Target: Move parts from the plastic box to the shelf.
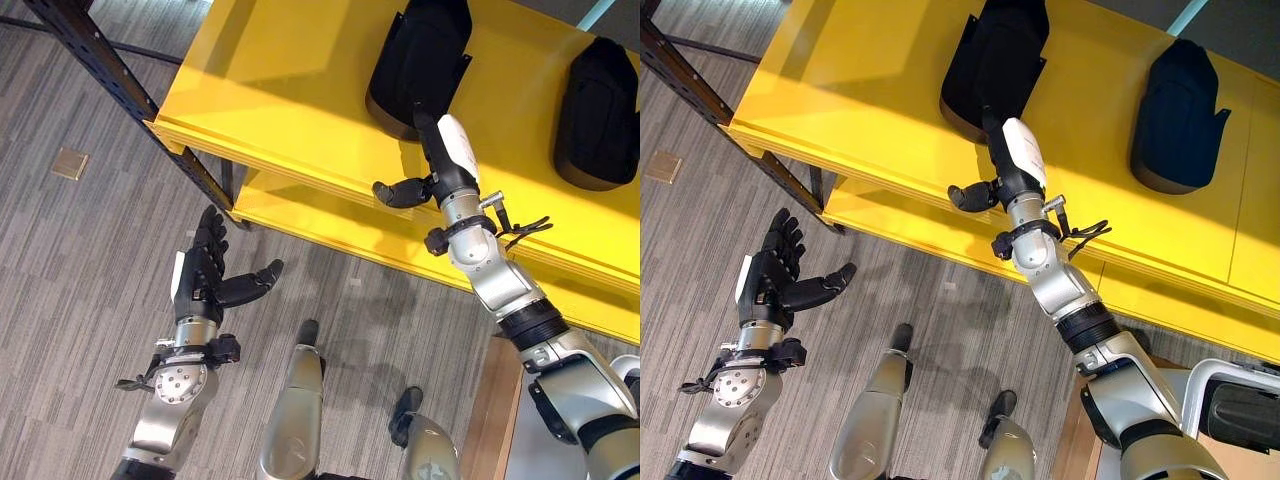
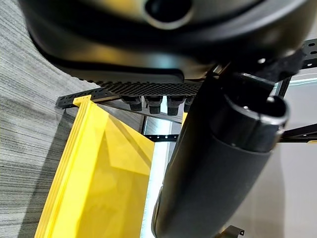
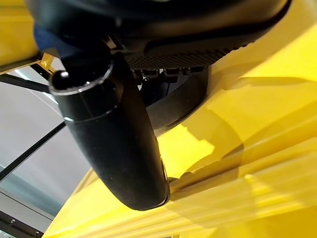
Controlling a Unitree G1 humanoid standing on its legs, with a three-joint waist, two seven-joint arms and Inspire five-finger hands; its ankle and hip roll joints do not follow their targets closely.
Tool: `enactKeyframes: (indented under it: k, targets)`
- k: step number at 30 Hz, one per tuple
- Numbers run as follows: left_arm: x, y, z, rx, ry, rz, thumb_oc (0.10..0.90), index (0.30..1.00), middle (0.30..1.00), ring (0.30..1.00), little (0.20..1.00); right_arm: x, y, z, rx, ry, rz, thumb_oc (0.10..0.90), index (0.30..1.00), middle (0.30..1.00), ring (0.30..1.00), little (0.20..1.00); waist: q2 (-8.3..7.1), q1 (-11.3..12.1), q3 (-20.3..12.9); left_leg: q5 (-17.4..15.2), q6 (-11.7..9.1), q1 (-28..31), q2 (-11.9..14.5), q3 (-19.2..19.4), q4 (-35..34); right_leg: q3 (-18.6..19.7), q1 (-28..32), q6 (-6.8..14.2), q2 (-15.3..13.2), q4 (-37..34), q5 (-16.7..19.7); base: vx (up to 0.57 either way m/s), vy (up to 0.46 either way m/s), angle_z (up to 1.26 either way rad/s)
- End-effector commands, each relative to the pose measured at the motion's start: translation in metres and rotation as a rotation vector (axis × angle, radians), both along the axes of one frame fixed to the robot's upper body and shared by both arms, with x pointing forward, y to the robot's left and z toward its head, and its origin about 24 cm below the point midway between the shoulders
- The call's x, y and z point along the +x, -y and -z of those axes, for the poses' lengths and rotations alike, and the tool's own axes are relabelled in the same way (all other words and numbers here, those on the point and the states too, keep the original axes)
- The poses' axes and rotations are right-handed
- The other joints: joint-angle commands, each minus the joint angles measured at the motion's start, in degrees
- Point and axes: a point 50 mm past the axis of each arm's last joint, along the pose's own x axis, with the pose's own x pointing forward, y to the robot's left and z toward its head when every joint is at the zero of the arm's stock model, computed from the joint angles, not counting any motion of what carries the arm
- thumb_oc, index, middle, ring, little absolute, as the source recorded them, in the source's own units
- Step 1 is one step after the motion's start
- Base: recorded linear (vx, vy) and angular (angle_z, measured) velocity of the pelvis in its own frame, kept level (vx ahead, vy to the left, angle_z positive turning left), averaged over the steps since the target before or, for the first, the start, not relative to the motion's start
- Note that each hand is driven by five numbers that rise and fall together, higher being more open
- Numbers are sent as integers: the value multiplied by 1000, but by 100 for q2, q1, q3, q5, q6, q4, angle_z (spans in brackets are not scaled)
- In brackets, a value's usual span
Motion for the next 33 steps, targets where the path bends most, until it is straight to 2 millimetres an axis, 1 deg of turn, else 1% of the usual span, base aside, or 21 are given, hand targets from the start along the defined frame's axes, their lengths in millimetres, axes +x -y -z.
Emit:
enactKeyframes:
  k: [1,7,11,21,23,25,26,28,33]
  targets:
    - [-6,-2,-38,13,210,0,900,1000,1000,1000,1000,-8,24,-22,-54,135,69,900,1000,1000,1000,1000,1,-66,-464,41,-73,278,627,214,-451,354,-40,-147,22,435,-116,0,0,0]
    - [-6,-3,-39,12,213,0,900,1000,1000,1000,1000,-9,26,-18,-51,122,78,900,1000,1000,1000,1000,6,-87,-466,78,-58,273,617,208,-482,368,-65,-149,29,445,-100,0,0,0]
    - [-6,-2,-38,10,208,3,900,1000,1000,1000,1000,-8,27,-15,-54,113,85,900,1000,1000,1000,1000,-3,-90,-455,40,-51,299,621,224,-469,388,-51,-143,28,433,-96,0,0,0]
    - [-5,-2,-38,12,207,4,900,1000,1000,1000,1000,-11,30,-15,-41,123,91,900,1000,1000,1000,1000,-6,-127,-512,30,-58,265,622,226,-434,385,-55,-147,25,437,-125,0,0,0]
    - [-5,-2,-38,11,211,5,900,1000,1000,1000,1000,-13,29,-20,-35,147,79,900,1000,1000,1000,1000,9,-130,-518,32,-68,277,631,230,-441,367,-40,-146,28,434,-126,0,0,0]
    - [-5,-3,-40,9,216,-1,900,1000,1000,1000,1000,-19,26,-31,-26,203,63,900,1000,1000,1000,1000,15,-142,-539,71,-58,253,624,224,-472,361,-64,-146,29,420,-99,0,0,0]
    - [-5,-3,-40,11,217,-4,900,1000,1000,1000,1000,-23,24,-37,-22,240,51,900,1000,1000,1000,1000,20,-147,-535,37,-59,272,625,229,-457,375,-54,-143,27,430,-121,0,0,0]
    - [-6,-4,-40,11,218,-12,900,1000,1000,1000,1000,-31,20,-50,-11,309,26,900,1000,1000,1000,1000,28,-154,-544,74,-50,253,617,225,-481,374,-79,-146,26,418,-97,0,0,0]
    - [-8,-5,-41,9,220,-14,900,1000,1000,1000,1000,-45,15,-81,13,462,-6,900,1000,1000,1000,1000,35,-131,-562,36,-51,246,613,230,-450,381,-101,-149,30,474,-146,0,0,0]
